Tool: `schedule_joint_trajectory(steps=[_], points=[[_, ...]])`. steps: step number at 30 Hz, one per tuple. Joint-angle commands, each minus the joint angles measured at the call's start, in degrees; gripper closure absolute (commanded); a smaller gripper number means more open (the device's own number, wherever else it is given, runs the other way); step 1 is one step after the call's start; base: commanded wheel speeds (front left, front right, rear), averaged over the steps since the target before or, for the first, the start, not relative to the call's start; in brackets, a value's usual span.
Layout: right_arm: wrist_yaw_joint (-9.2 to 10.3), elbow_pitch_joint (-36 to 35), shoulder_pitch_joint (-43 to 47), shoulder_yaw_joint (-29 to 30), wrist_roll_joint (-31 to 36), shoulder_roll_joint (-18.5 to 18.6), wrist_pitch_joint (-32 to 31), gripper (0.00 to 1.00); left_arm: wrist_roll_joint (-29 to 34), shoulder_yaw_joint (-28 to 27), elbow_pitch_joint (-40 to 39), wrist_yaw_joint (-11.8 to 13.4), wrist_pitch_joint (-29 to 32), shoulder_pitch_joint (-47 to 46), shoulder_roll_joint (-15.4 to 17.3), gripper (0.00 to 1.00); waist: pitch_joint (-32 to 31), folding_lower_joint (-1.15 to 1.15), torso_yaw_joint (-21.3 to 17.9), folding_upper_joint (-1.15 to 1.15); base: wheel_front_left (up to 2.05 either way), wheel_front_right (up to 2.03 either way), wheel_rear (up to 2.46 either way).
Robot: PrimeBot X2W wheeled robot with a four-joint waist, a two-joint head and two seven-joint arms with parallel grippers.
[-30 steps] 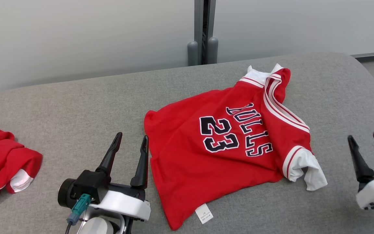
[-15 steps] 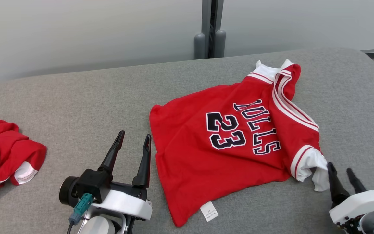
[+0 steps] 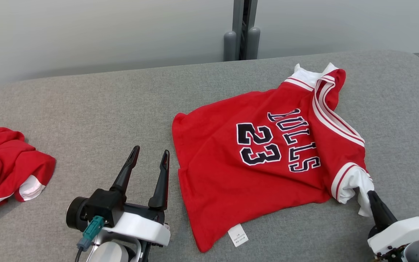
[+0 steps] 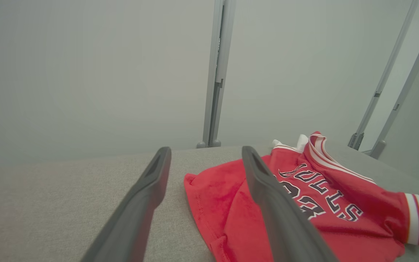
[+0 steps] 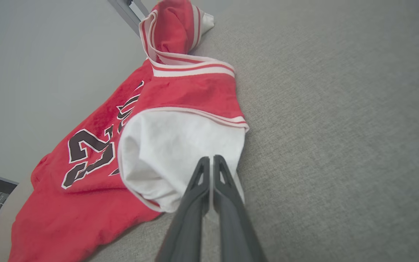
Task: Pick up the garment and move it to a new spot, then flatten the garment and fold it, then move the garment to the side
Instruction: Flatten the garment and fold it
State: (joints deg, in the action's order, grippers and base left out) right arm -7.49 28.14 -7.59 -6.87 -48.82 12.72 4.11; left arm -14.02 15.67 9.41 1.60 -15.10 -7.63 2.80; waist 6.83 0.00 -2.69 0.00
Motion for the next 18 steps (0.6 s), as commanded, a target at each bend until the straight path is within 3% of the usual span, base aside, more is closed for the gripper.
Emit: schedule_joint_trajectory(steps=[1, 10, 18], points=[[0.0, -0.33, -0.17, 0.1, -0.45, 0.66, 0.38, 1.0, 0.47, -0.14, -0.01, 0.06, -0.08, -1.12, 0.2, 0.0, 0.02, 0.0, 0.01, 0.0, 0.0, 0.0, 0.0], [0.0, -2.82, -1.07, -0.57, -2.72, 3.52, 2.85, 1.0, -0.13, -0.14, -0.16, 0.46, -0.08, -0.97, 0.2, 0.0, -0.2, 0.0, -0.16, 0.0, 0.0, 0.0, 0.0], [0.0, -11.31, -4.03, -2.12, 4.73, 7.35, 9.43, 1.0, -0.77, -0.07, -0.68, 0.74, -0.08, -0.27, 0.19, 0.0, -1.42, 0.0, -1.32, 0.0, 0.0, 0.0, 0.0]])
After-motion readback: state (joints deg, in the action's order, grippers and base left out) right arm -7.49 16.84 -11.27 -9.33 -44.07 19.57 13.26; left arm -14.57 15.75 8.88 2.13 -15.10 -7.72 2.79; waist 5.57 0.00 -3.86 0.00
